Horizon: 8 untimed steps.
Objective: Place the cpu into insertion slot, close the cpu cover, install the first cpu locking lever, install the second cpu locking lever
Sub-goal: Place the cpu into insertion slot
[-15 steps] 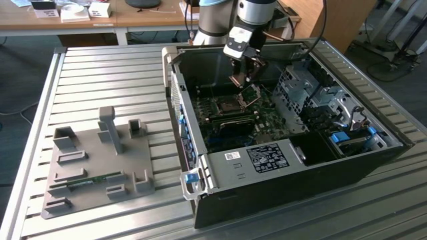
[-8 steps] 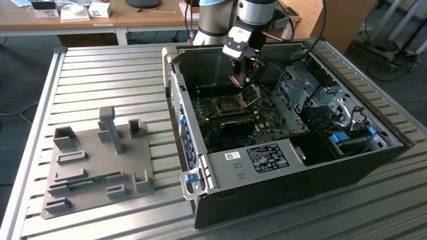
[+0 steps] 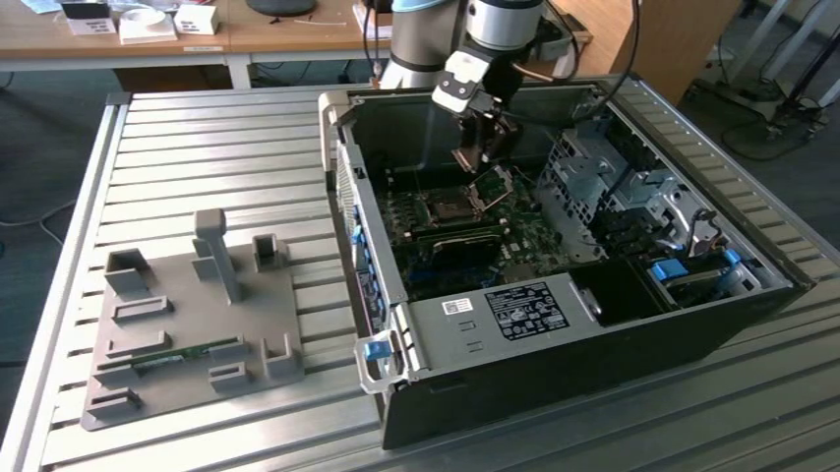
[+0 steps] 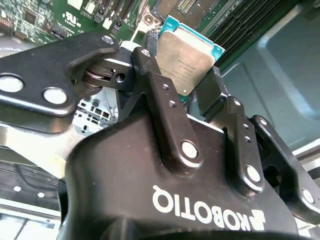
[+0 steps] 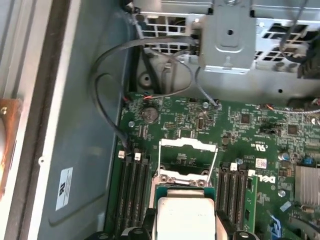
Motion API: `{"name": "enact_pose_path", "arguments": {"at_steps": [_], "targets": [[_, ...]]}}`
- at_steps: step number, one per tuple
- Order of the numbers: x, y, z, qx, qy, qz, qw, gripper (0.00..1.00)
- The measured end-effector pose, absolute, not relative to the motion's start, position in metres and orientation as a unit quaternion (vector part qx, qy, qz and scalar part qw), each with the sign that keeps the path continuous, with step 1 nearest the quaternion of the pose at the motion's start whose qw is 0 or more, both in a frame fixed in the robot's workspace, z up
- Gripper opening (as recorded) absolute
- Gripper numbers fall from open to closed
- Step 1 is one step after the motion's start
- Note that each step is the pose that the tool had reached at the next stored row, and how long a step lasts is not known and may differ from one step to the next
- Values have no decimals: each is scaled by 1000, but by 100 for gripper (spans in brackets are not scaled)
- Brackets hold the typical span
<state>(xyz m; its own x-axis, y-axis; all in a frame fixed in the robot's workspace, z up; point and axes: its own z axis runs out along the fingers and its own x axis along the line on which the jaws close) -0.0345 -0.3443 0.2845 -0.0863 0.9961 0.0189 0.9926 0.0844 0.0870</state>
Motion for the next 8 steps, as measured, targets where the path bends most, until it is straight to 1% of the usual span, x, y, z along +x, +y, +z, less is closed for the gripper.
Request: {"name": "enact_pose_path", "arguments": {"at_steps": [8], "targets": [[-35, -344, 283, 715, 698, 37, 25, 54]]}}
